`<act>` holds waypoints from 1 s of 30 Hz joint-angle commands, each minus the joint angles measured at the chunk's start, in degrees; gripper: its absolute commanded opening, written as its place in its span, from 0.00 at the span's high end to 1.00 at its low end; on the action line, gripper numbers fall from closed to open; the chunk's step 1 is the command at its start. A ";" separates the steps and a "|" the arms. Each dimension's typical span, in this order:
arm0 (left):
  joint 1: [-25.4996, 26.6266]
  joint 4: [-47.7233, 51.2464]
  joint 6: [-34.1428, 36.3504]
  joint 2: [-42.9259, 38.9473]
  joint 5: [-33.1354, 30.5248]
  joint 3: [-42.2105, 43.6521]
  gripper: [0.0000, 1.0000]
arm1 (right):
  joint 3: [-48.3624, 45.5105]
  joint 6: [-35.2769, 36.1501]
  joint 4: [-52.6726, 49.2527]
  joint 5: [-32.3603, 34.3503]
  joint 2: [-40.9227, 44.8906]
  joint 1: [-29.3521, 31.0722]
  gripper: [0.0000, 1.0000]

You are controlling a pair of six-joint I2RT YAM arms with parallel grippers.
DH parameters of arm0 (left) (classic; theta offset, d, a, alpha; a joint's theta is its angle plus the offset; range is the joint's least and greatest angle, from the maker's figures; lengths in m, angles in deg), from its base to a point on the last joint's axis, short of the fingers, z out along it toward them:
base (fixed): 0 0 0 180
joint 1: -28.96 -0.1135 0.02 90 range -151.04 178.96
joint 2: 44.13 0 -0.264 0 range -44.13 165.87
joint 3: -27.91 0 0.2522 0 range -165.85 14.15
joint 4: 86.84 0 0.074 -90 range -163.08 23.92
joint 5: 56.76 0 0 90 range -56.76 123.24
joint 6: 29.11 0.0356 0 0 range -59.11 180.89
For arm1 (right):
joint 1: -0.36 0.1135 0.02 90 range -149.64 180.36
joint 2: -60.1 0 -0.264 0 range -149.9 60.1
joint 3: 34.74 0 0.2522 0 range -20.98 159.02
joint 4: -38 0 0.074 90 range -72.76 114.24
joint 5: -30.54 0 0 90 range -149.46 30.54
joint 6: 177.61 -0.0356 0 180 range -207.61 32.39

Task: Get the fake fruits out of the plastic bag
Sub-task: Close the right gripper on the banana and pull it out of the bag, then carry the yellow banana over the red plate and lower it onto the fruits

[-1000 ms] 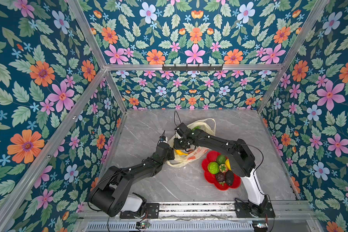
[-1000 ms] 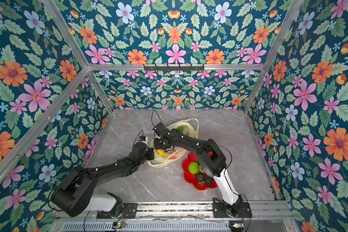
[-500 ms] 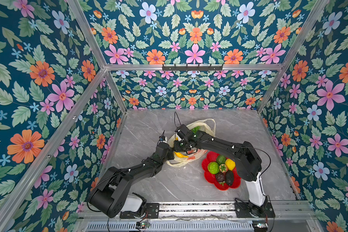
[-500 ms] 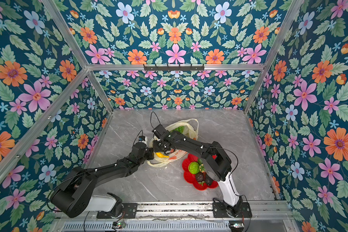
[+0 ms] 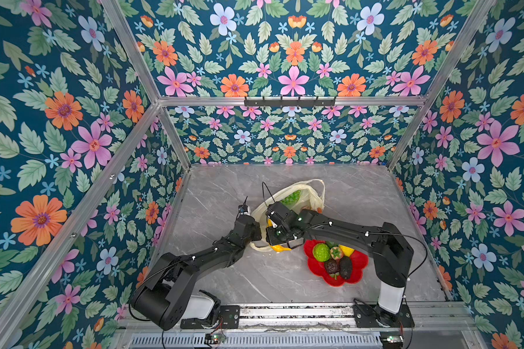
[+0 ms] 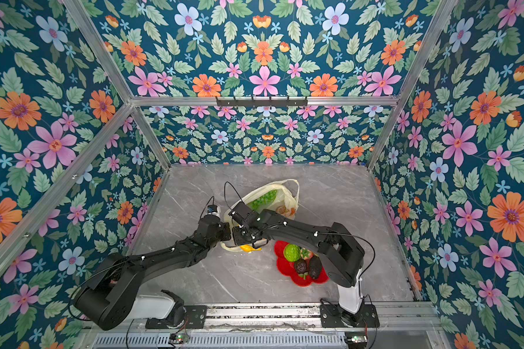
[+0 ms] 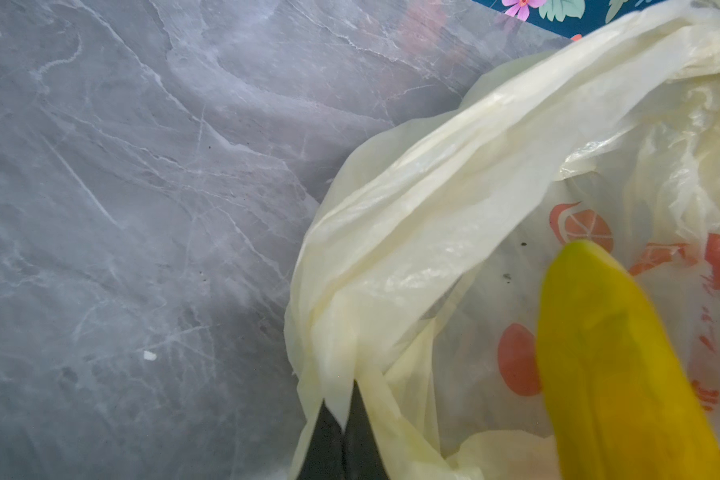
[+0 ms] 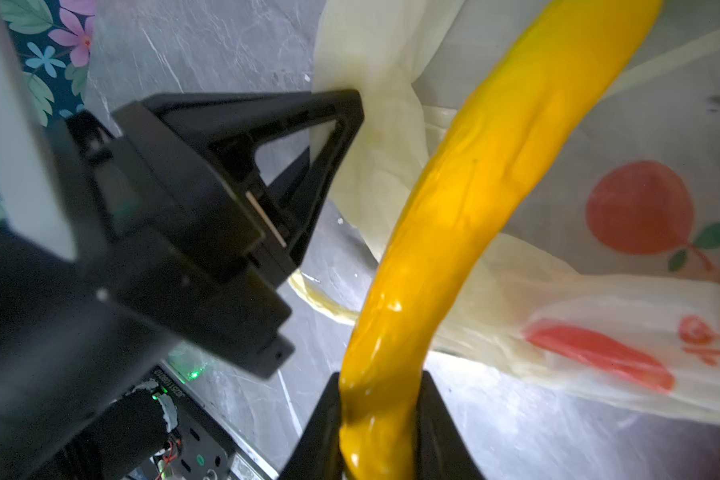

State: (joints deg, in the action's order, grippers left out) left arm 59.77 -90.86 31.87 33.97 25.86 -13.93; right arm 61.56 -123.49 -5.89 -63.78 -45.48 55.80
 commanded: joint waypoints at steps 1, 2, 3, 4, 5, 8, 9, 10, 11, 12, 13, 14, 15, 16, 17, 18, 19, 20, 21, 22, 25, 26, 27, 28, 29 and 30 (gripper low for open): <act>-0.05 0.81 0.01 -0.41 -1.56 0.13 0.95 | -2.78 -1.35 -0.81 3.22 3.22 0.19 0.75; -0.05 0.86 -0.07 -0.57 -1.74 0.13 0.95 | -3.82 -1.71 -1.24 3.92 4.47 0.23 0.75; -0.05 0.98 -0.07 -0.66 -1.85 0.13 0.95 | -4.85 -2.03 -1.50 4.34 5.50 0.24 0.75; 0.00 1.08 0.00 -0.78 -2.09 0.13 0.95 | -5.90 -2.47 -1.99 4.86 6.73 0.28 0.75; -0.02 1.17 -0.01 -0.85 -2.16 0.12 0.95 | -6.96 -2.89 -2.12 5.37 7.92 0.28 0.75; -0.04 1.43 0.01 -1.03 -2.72 0.08 0.95 | -10.26 -4.37 -2.14 6.69 12.23 0.35 0.75; -0.05 1.59 0.01 -1.03 -2.90 -0.01 0.95 | -11.18 -4.83 -2.27 6.85 13.23 0.37 0.75; -0.05 1.78 0.01 -1.03 -3.12 -0.10 0.95 | -11.88 -5.42 -2.55 7.06 14.22 0.35 0.75; -0.05 2.08 0.09 -1.06 -3.29 -0.20 0.95 | -12.63 -5.95 -2.76 7.42 15.24 0.30 0.76; -0.04 2.26 0.12 -0.98 -3.47 -0.31 0.95 | -13.24 -6.43 -2.69 7.79 16.07 0.50 0.76; -0.04 2.40 0.15 -0.99 -3.60 -0.40 0.95 | -14.00 -7.05 -2.58 8.15 17.01 0.55 0.76; -0.04 2.44 0.19 -1.02 -3.74 -0.40 0.95 | -14.69 -7.50 -2.34 8.35 17.75 0.64 0.76; -0.05 2.49 0.23 -1.03 -3.70 -0.41 0.95 | -15.17 -7.75 -2.19 8.28 18.30 0.72 0.76; -0.03 2.49 0.19 -1.12 -3.70 -0.48 0.95 | -15.54 -8.08 -2.29 8.06 18.73 0.80 0.76; -0.04 2.49 0.24 -1.20 -3.74 -0.40 0.95 | -15.86 -8.26 -2.30 7.88 18.98 0.87 0.76; -0.05 2.57 0.32 -1.31 -3.70 -0.41 0.95 | -16.22 -8.53 -2.31 7.77 19.22 1.11 0.76; 0.02 2.66 0.28 -1.37 -3.78 -0.40 0.95 | -16.67 -8.82 -2.23 7.60 19.47 1.17 0.76; -0.05 2.75 0.27 -1.46 -3.79 -0.40 0.95 | -17.00 -9.10 -2.23 7.41 19.76 1.37 0.76; -0.05 2.75 0.27 -1.55 -3.79 -0.34 0.95 | -17.40 -9.45 -2.22 7.46 20.09 1.63 0.76; -0.05 2.75 0.27 -1.69 -3.79 -0.31 0.95 | -17.73 -9.75 -2.58 7.86 20.48 1.81 0.76; -0.05 2.81 0.27 -2.04 -3.70 -0.23 0.95 | -18.66 -11.14 -4.52 10.43 22.47 2.17 0.76; -0.04 2.92 0.23 -2.11 -3.61 -0.23 0.95 | -19.10 -12.07 -5.36 11.61 23.26 2.12 0.76; -0.05 2.97 0.19 -2.18 -3.53 -0.23 0.95 | -19.53 -12.83 -5.89 13.07 24.02 2.15 0.77; -0.05 3.01 0.19 -2.29 -3.53 -0.27 0.95 | -20.03 -14.02 -6.51 14.79 24.96 2.13 0.78; -0.05 3.01 0.19 -2.37 -3.44 -0.23 0.95 | -20.54 -15.83 -7.52 16.73 25.62 2.09 0.78; -0.05 3.01 0.19 -2.43 -3.35 -0.23 0.95 | -20.79 -17.28 -8.31 18.36 26.08 2.08 0.78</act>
State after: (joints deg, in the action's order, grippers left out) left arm 59.77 -88.37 31.90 31.85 22.78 -13.97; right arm 41.34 -135.97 -10.88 -51.78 -20.59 57.94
